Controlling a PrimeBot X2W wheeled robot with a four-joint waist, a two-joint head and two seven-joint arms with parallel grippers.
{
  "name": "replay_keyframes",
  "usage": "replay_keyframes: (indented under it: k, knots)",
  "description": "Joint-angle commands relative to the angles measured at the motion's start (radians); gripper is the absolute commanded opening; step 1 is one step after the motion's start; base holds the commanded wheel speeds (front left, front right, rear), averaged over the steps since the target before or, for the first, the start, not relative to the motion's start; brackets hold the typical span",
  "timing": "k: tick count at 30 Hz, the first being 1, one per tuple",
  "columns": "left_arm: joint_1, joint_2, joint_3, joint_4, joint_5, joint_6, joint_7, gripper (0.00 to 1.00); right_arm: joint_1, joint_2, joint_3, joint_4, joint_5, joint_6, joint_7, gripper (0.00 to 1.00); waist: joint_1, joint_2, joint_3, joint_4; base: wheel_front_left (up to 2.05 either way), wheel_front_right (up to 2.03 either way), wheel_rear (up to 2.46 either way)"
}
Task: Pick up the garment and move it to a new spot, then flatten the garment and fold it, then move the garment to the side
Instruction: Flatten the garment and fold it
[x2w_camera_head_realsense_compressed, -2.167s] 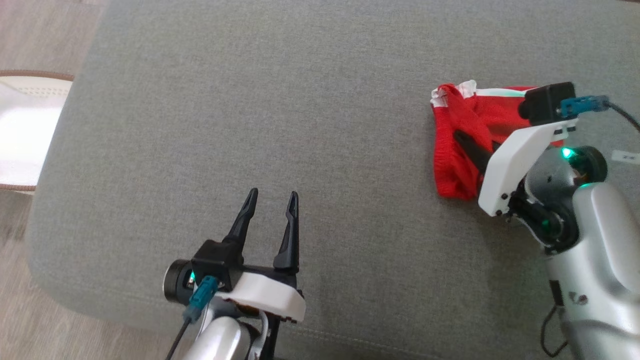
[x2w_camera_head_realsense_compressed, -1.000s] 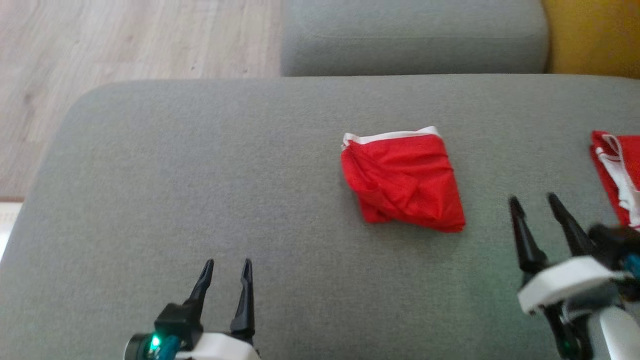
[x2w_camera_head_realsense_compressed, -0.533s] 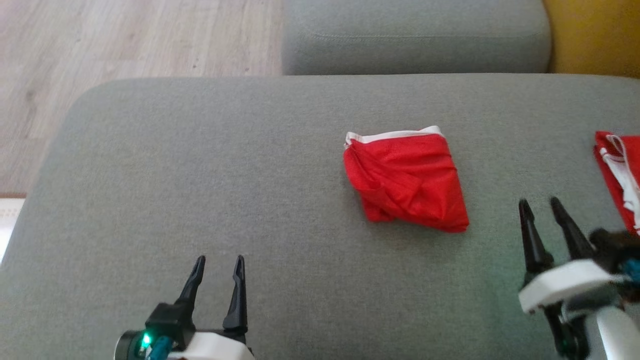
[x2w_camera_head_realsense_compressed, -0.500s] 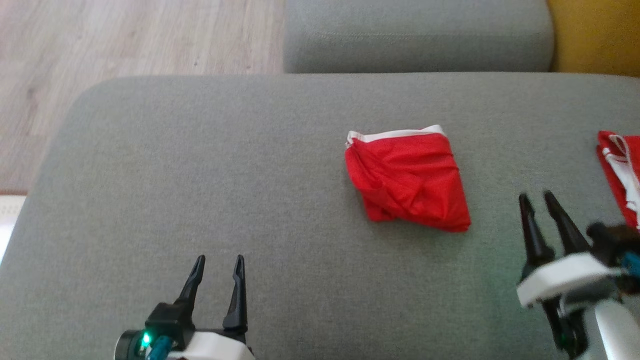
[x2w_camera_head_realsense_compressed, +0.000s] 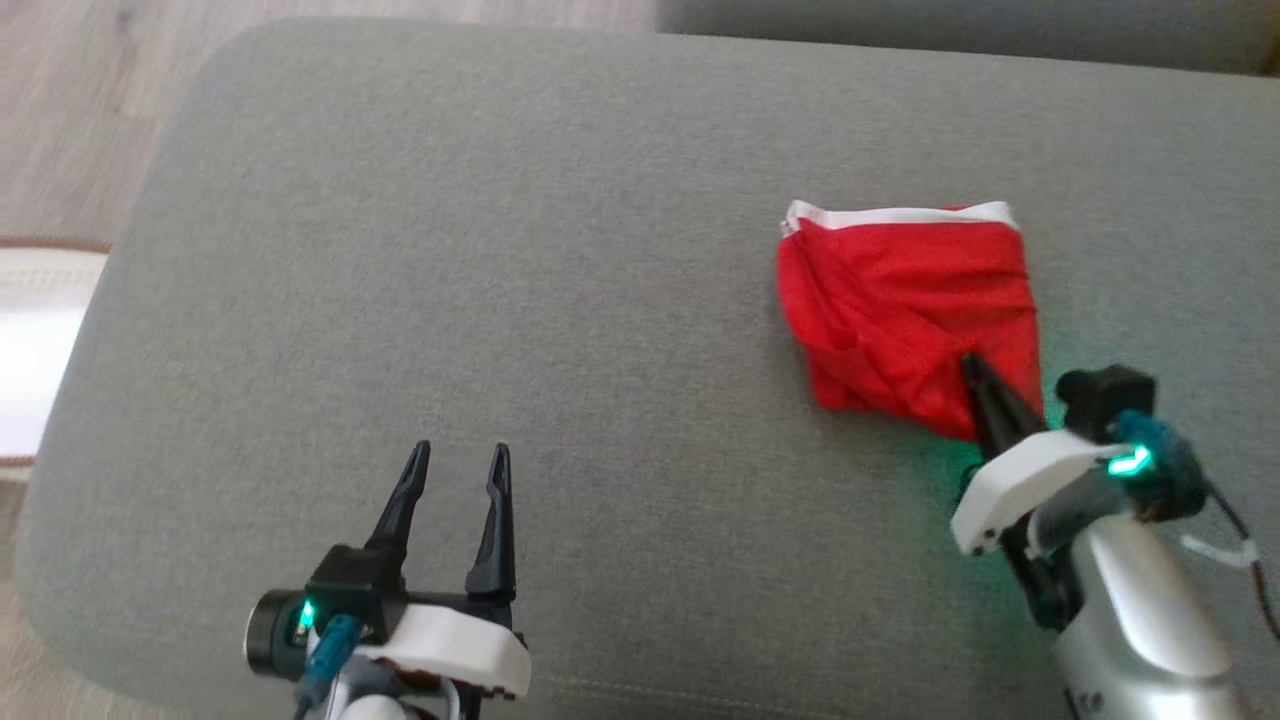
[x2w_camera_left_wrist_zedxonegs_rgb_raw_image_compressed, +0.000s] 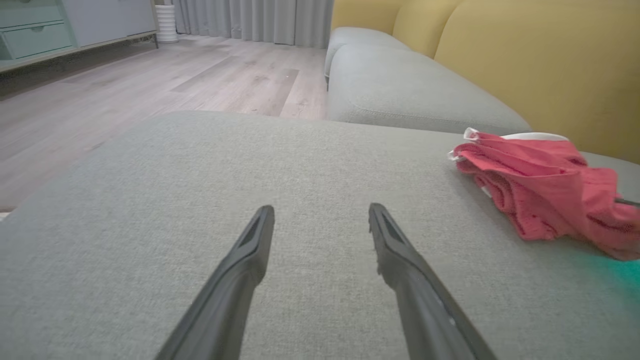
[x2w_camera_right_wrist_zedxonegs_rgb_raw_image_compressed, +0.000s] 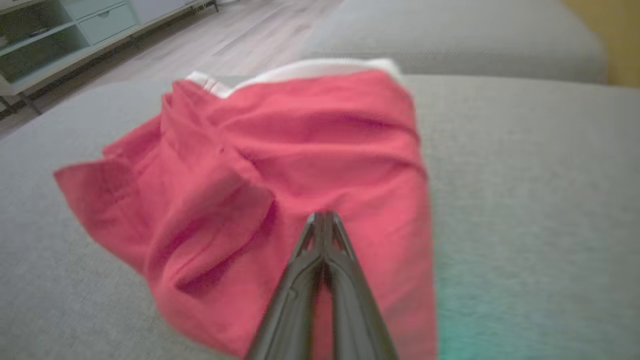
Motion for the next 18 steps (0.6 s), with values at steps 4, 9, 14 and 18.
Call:
replay_keyframes:
  k: [4,9,14,18]
  knots:
    - [-0.041,-0.005,0.017,-0.032,-0.011,0.013,-0.012,1.00,-0.059,0.020,0.058,0.053,-0.007,-0.001,-0.043,0.00,-0.0001,0.0000,0.015,0.032,0.00,0.00,0.00]
    - [-0.048,-0.005,0.011,-0.030,-0.016,0.018,-0.012,1.00,-0.088,0.039,0.108,0.098,0.001,-0.001,-0.084,0.00,-0.0001,0.0000,0.008,0.053,0.00,0.00,0.00]
    - [-0.050,-0.005,-0.003,-0.027,-0.028,0.024,-0.012,1.00,-0.109,0.063,0.184,0.121,0.008,-0.001,-0.102,0.00,-0.0001,0.0000,-0.005,0.082,0.00,0.00,0.00]
    - [-0.040,-0.005,-0.009,-0.022,-0.037,0.029,-0.012,1.00,-0.113,0.079,0.261,0.142,0.024,-0.001,-0.085,0.00,-0.0001,0.0000,-0.021,0.101,0.00,0.00,0.00]
